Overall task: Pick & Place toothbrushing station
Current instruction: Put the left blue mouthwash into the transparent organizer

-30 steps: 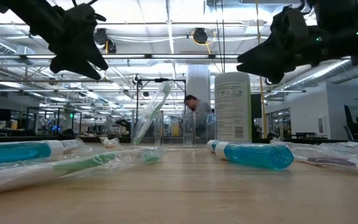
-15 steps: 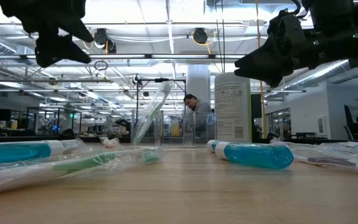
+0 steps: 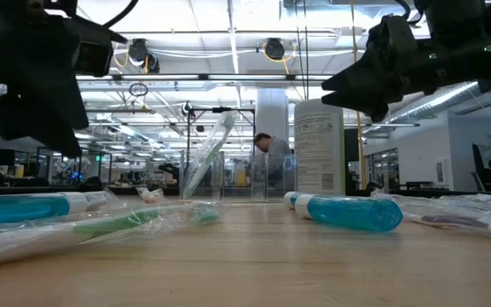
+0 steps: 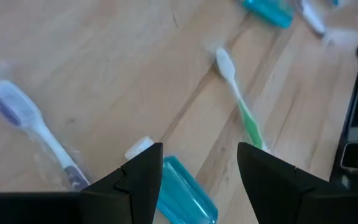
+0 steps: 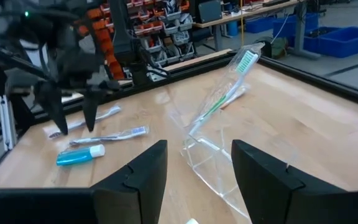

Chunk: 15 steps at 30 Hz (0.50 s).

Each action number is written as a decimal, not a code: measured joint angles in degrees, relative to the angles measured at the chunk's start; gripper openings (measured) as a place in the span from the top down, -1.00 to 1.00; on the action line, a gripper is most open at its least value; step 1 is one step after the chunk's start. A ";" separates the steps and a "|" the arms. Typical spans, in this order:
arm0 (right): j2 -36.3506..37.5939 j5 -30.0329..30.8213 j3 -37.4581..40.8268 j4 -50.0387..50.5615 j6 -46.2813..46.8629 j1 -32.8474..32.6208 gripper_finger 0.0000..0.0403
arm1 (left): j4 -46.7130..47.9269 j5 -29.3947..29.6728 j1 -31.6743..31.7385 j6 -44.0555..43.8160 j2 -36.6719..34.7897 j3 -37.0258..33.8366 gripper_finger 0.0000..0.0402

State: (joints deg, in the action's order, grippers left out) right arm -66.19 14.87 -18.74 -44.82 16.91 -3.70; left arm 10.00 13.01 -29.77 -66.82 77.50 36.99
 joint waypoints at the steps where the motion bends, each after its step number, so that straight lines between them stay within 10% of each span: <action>1: 0.00 0.00 0.00 0.00 0.80 0.00 0.15 | 0.05 -0.30 -0.09 -0.42 0.51 0.28 -0.06; 15: 0.00 0.00 -0.04 -0.74 1.96 -0.02 0.15 | 6.54 3.08 -1.12 -11.20 2.64 3.08 -0.06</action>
State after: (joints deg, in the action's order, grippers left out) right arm -66.19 14.87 -18.79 -45.56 18.87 -3.73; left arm 16.54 16.09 -30.89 -78.02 80.14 40.07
